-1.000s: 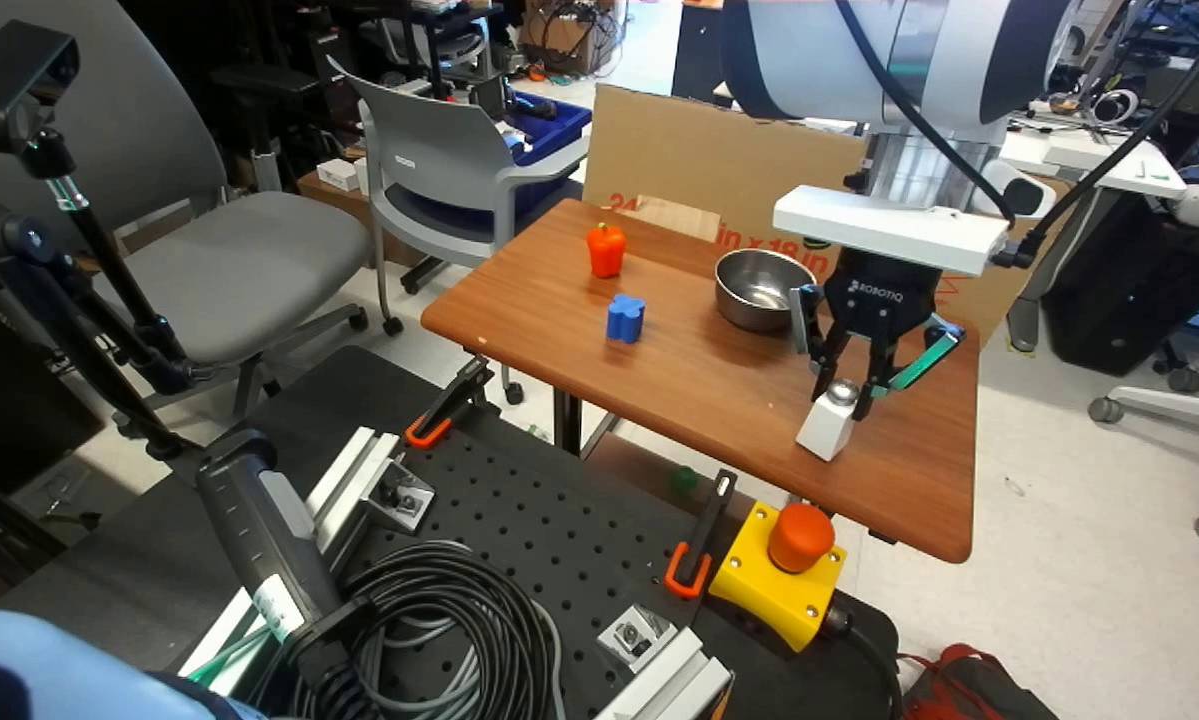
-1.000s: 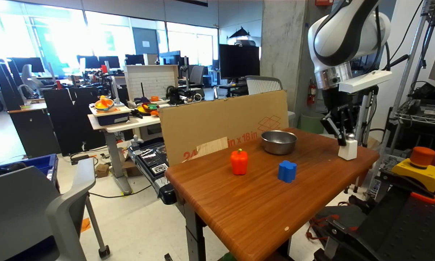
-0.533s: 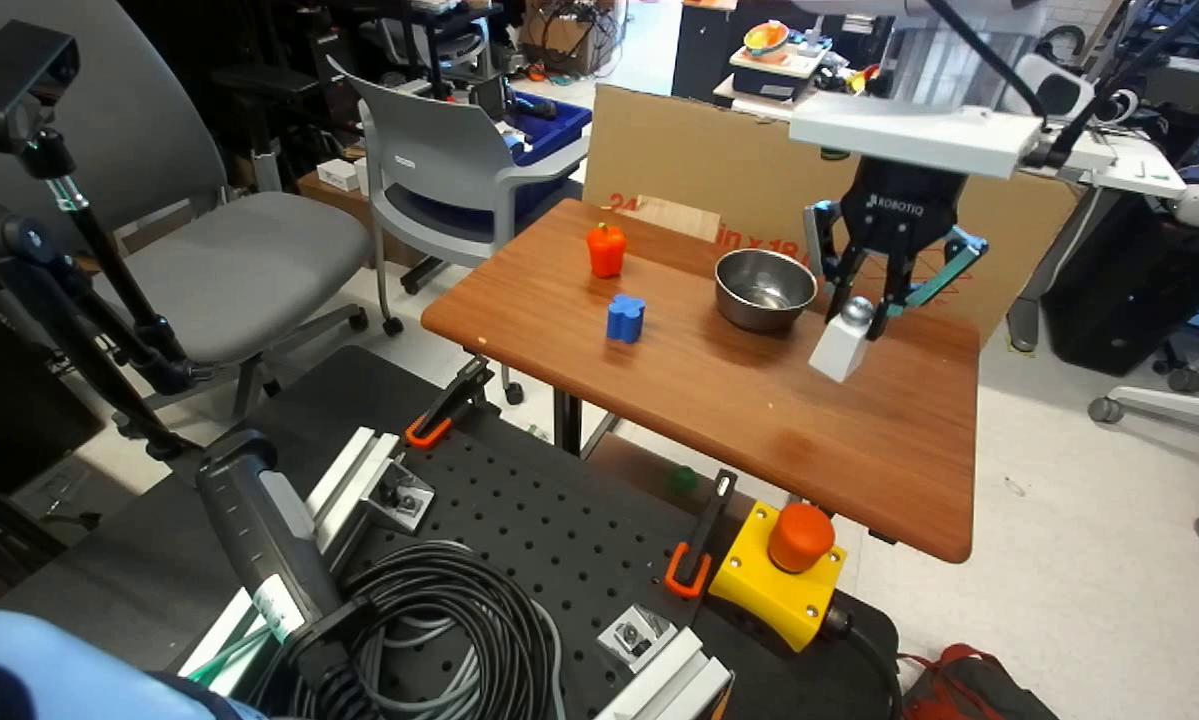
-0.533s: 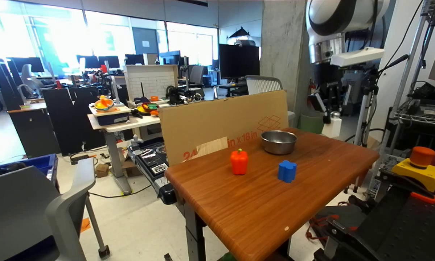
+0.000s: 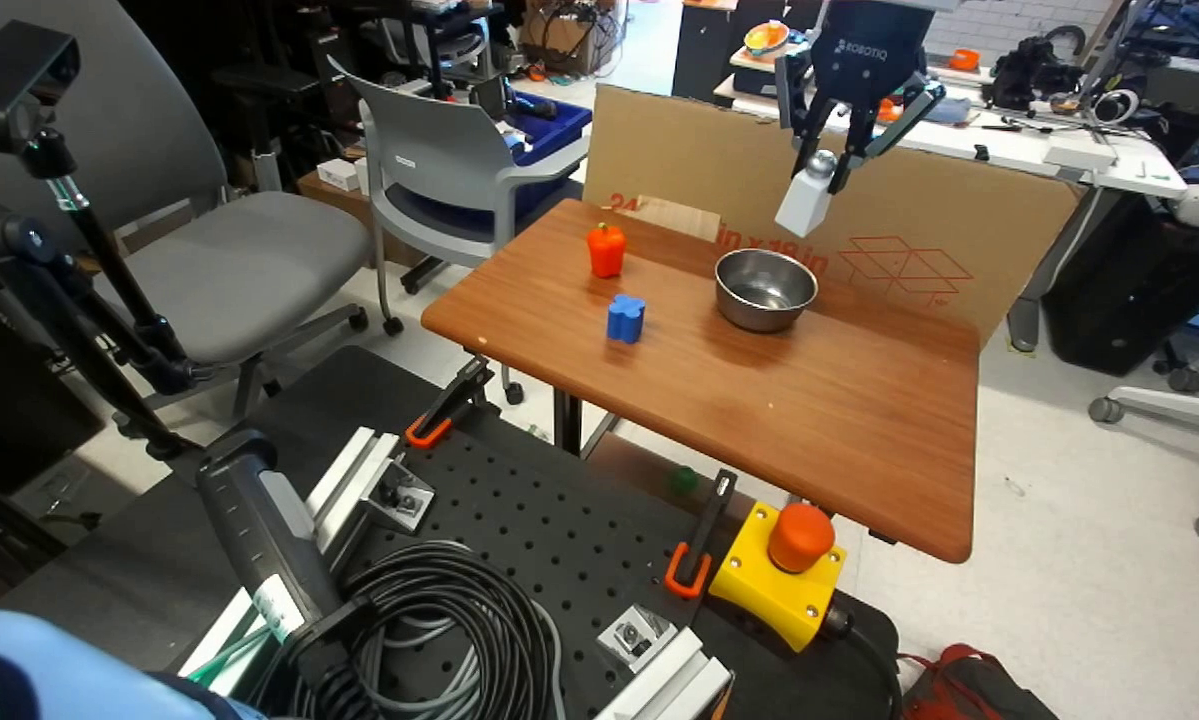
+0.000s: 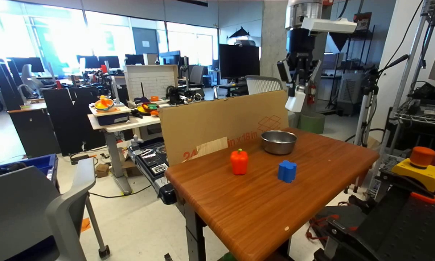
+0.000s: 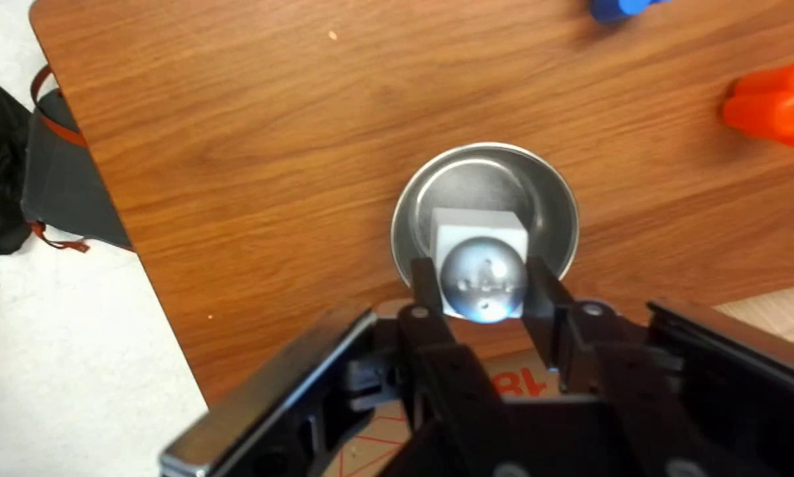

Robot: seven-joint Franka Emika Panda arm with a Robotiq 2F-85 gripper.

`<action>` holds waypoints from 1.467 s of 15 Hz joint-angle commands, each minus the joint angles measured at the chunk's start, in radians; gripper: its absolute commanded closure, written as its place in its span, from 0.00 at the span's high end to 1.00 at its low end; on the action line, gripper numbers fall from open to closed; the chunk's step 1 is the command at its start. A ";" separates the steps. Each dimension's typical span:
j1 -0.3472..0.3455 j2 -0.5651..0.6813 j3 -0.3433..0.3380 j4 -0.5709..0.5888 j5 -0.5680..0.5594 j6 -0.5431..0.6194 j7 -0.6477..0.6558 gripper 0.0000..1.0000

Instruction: Put the salt shaker inside the silver bowl

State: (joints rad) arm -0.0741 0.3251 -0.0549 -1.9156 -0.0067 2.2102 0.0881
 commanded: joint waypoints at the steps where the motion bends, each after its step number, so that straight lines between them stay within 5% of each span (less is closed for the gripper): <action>1: 0.012 0.086 0.005 0.118 0.019 -0.044 0.008 0.10; 22: 0.062 0.509 -0.015 0.537 -0.016 -0.262 0.112 0.10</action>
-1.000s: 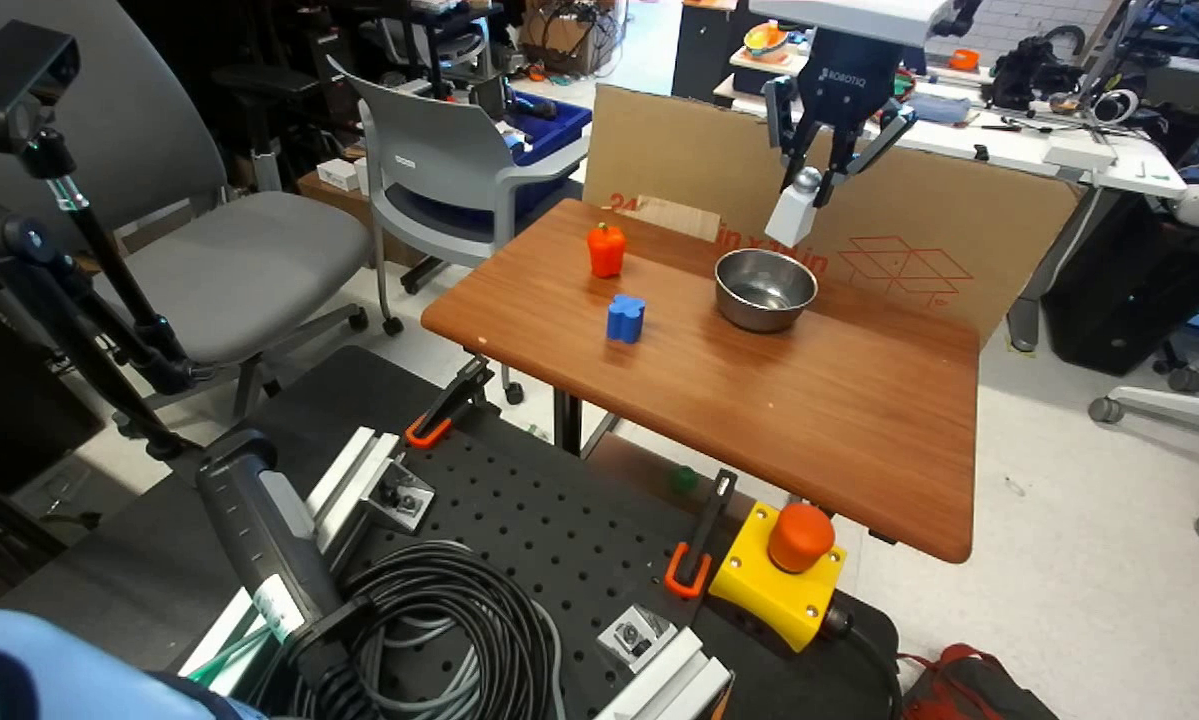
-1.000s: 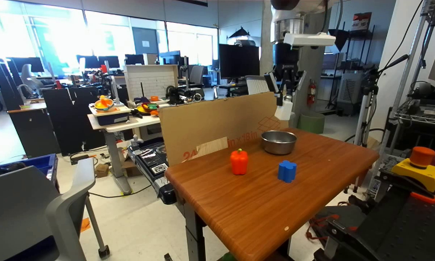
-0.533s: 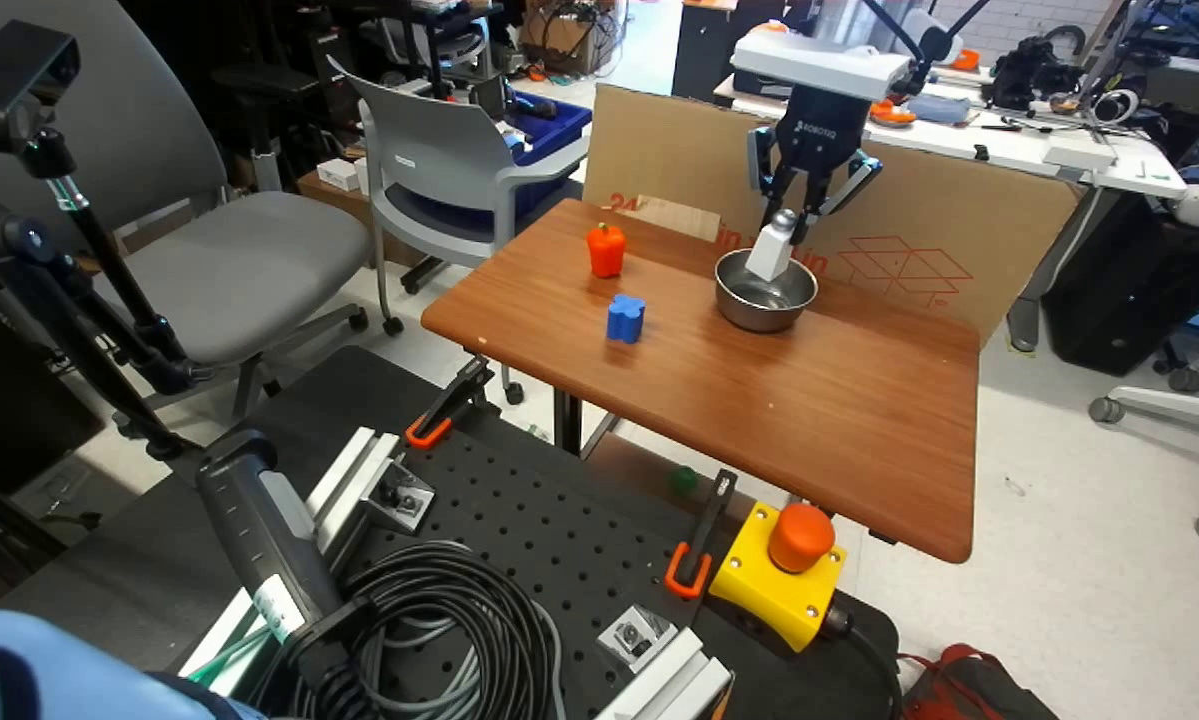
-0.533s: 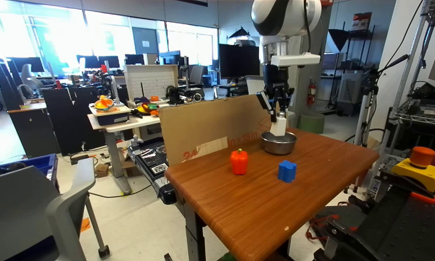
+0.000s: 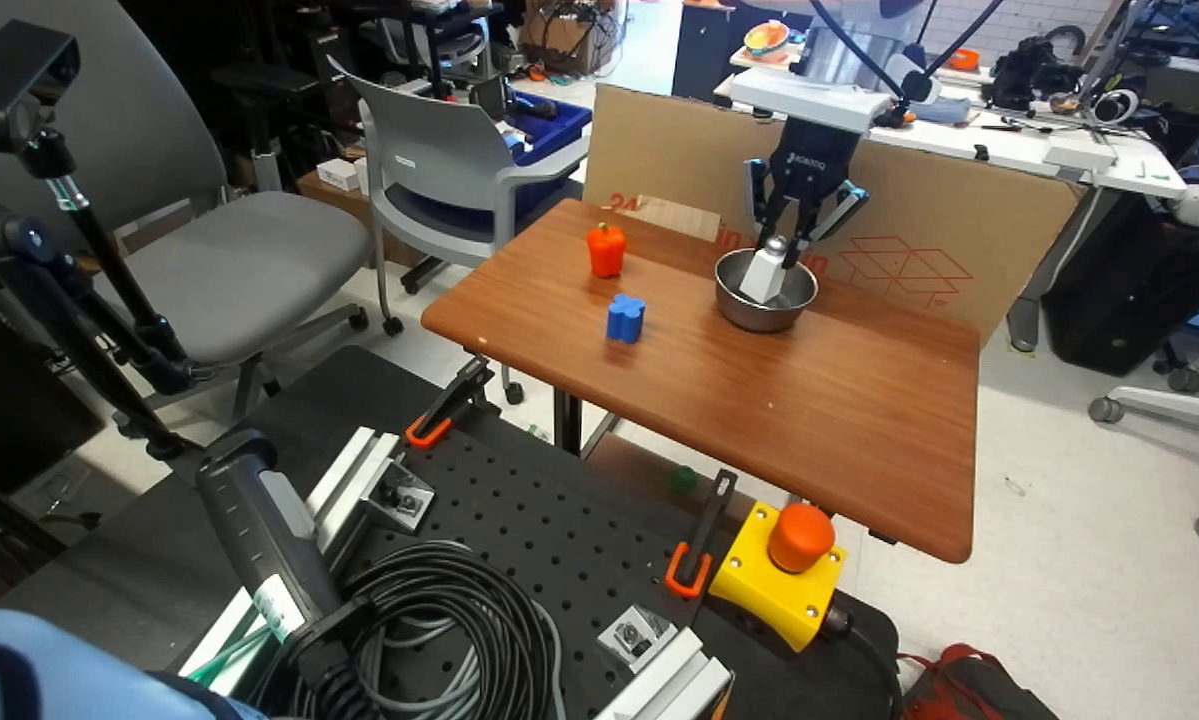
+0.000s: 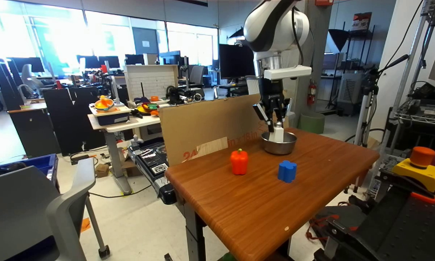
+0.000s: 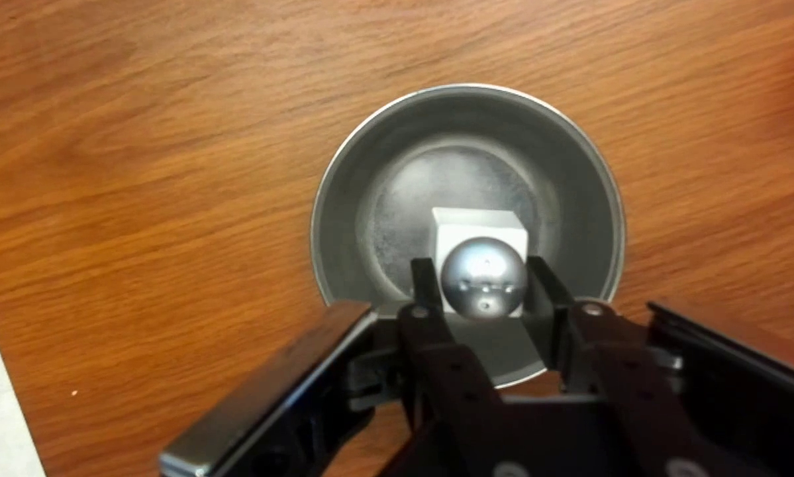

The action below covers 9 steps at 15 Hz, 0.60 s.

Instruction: Put the salt shaker inside the silver bowl

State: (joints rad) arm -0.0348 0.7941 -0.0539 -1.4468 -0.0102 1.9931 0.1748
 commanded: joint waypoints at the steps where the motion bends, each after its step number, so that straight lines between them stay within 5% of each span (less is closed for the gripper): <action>1: 0.027 0.045 -0.016 0.073 -0.015 -0.046 0.027 0.10; 2: 0.031 0.046 -0.016 0.073 -0.018 -0.047 0.027 0.11; 3: 0.035 0.042 -0.016 0.066 -0.019 -0.042 0.025 0.60; 9: 0.060 -0.043 -0.014 -0.033 -0.035 0.009 0.003 0.97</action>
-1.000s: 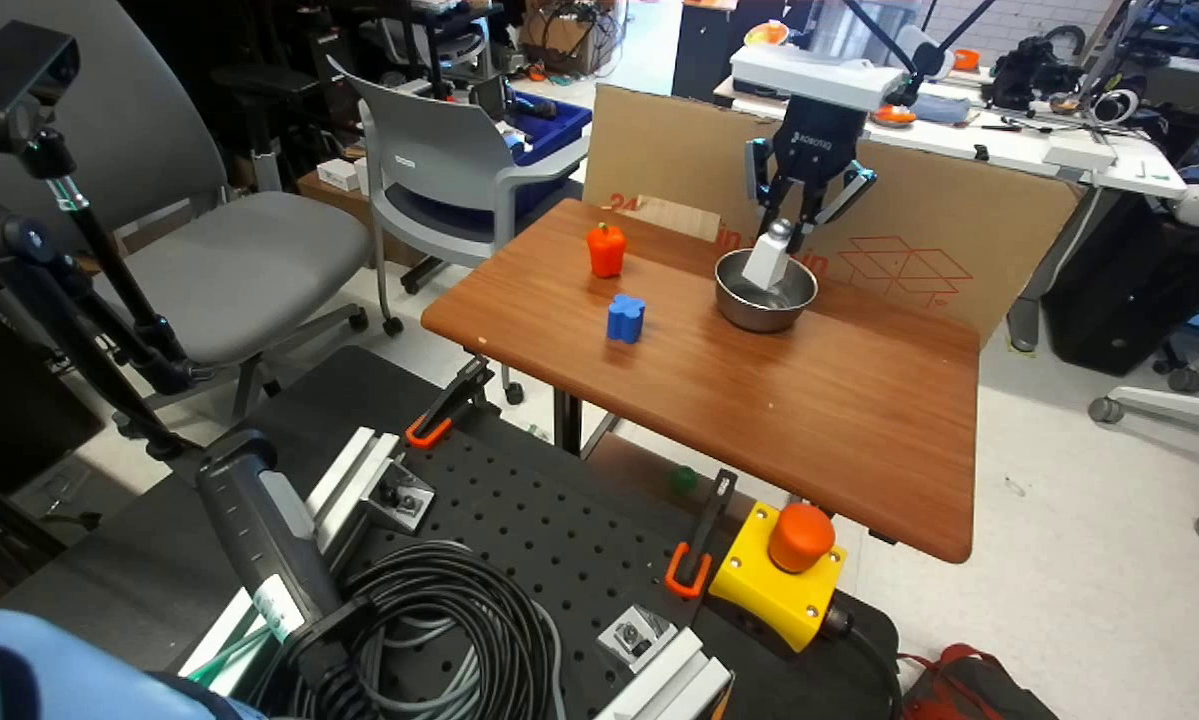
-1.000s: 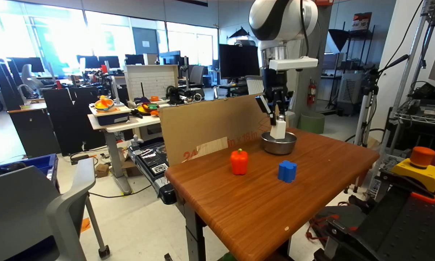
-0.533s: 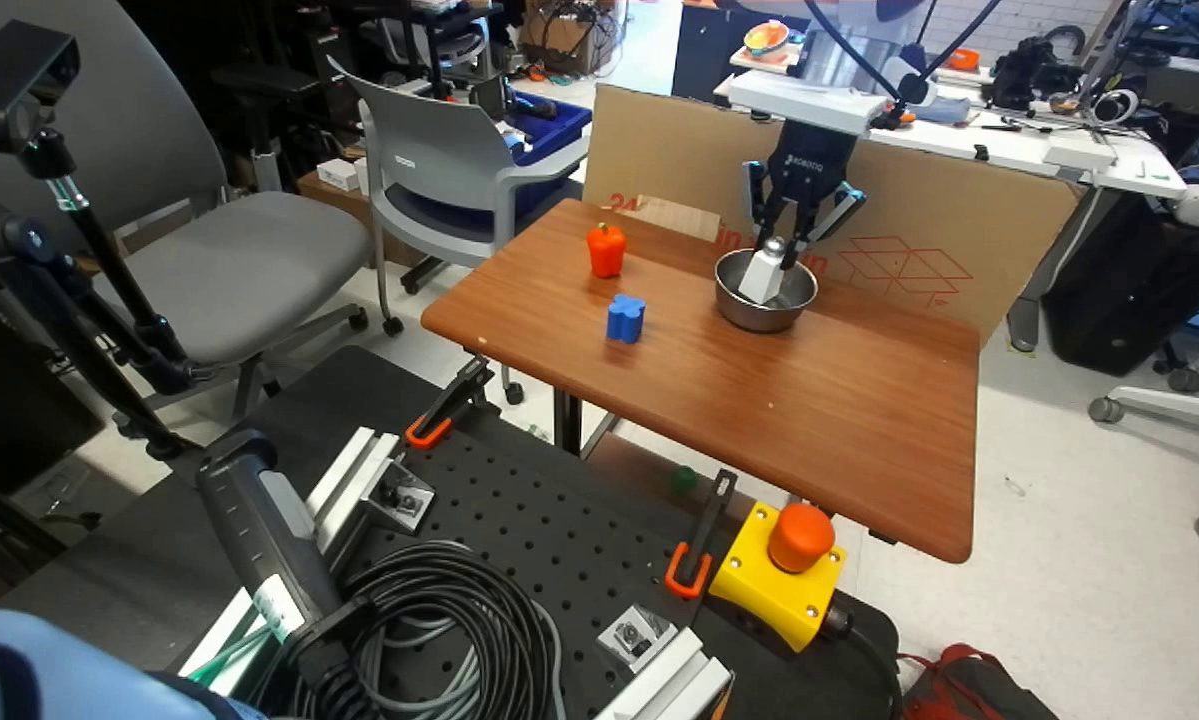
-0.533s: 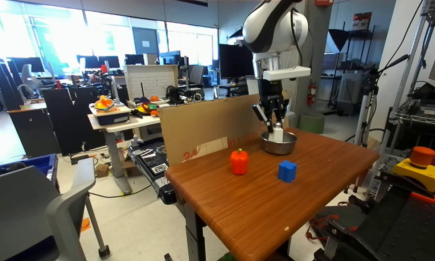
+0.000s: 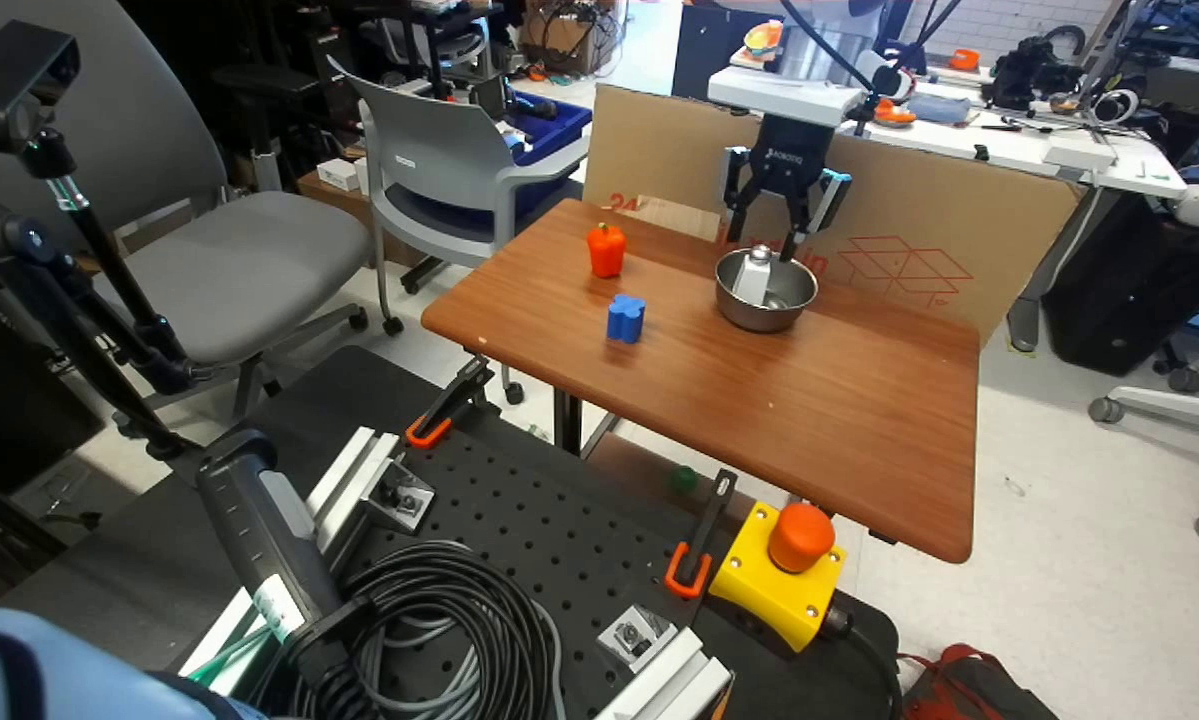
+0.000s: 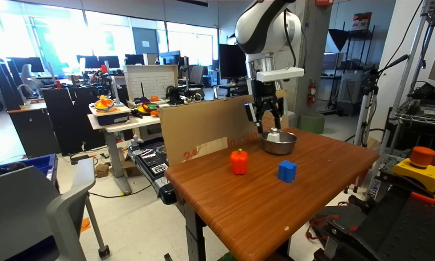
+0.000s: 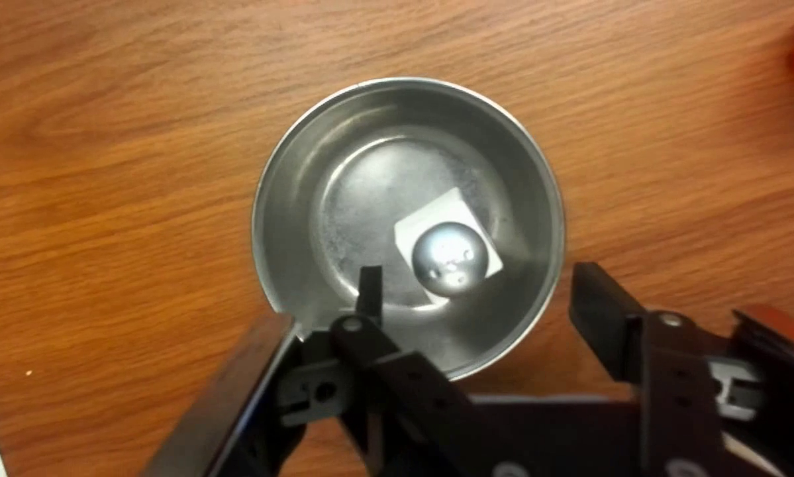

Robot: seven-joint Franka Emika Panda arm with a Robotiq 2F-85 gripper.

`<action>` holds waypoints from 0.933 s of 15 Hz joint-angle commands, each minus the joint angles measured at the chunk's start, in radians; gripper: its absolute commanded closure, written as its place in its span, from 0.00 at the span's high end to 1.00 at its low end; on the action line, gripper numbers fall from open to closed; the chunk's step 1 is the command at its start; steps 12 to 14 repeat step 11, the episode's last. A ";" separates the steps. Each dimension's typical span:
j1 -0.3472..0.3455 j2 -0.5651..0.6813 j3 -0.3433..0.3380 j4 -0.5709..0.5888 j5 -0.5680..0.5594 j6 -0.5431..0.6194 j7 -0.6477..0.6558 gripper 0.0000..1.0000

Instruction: Put the salt shaker inside the silver bowl

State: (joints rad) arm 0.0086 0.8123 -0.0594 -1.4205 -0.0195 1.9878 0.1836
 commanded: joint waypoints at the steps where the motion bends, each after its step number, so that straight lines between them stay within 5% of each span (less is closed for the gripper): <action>1: 0.020 -0.092 -0.006 -0.090 -0.029 0.023 -0.011 1.00; 4: 0.023 -0.212 0.015 -0.216 -0.034 0.040 -0.063 1.00; 6: 0.003 -0.287 0.046 -0.273 0.029 -0.056 -0.086 1.00; 7: 0.017 -0.179 0.024 -0.160 -0.006 -0.019 -0.054 1.00; 14: 0.017 -0.199 0.025 -0.179 -0.004 -0.027 -0.054 1.00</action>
